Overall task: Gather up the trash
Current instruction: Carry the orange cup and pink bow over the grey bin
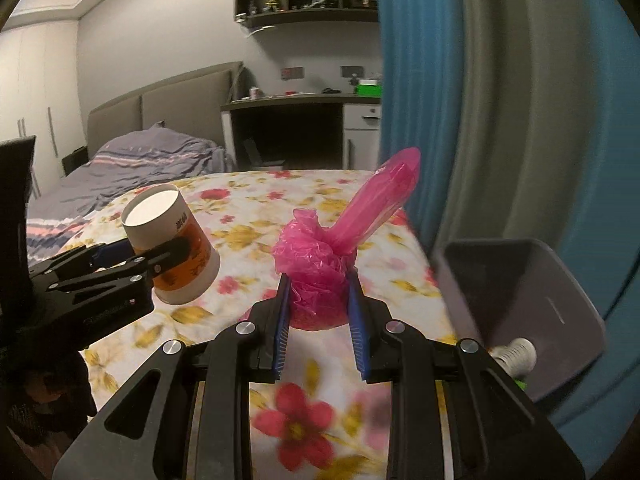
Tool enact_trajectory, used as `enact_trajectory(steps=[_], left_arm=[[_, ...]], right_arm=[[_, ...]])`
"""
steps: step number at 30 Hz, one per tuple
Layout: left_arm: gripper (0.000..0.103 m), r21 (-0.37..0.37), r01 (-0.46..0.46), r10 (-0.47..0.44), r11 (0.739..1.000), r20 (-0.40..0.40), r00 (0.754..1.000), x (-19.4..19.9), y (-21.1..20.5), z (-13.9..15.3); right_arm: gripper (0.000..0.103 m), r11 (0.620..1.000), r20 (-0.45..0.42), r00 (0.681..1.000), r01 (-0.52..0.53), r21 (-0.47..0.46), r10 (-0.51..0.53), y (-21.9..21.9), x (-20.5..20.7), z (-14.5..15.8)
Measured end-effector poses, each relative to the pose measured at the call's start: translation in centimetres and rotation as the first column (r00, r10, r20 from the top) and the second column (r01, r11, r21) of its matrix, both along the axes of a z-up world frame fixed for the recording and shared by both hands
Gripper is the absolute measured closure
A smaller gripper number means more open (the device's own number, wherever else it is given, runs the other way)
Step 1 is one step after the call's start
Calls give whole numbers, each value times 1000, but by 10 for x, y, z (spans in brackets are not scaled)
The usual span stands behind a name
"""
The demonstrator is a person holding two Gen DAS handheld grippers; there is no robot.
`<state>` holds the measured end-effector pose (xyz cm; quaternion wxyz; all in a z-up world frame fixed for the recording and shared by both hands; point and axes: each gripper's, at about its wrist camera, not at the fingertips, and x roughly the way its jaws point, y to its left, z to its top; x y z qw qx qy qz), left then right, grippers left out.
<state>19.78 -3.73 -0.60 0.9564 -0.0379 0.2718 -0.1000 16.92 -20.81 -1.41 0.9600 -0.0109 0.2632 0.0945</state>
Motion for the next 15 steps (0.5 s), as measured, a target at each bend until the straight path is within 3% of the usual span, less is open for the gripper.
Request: enact_trajectory(steps=[8,15], left_arm=[[47,30,114,-114,993,13,993,-6,-66,8],[47,32,238,-239,971,33,970,0,-132,16]], right_arm=[[75,996,24,996,83,37,-83,-52,-19,0],[74,977,48,976,210,37,-212,-109,-24,-6]])
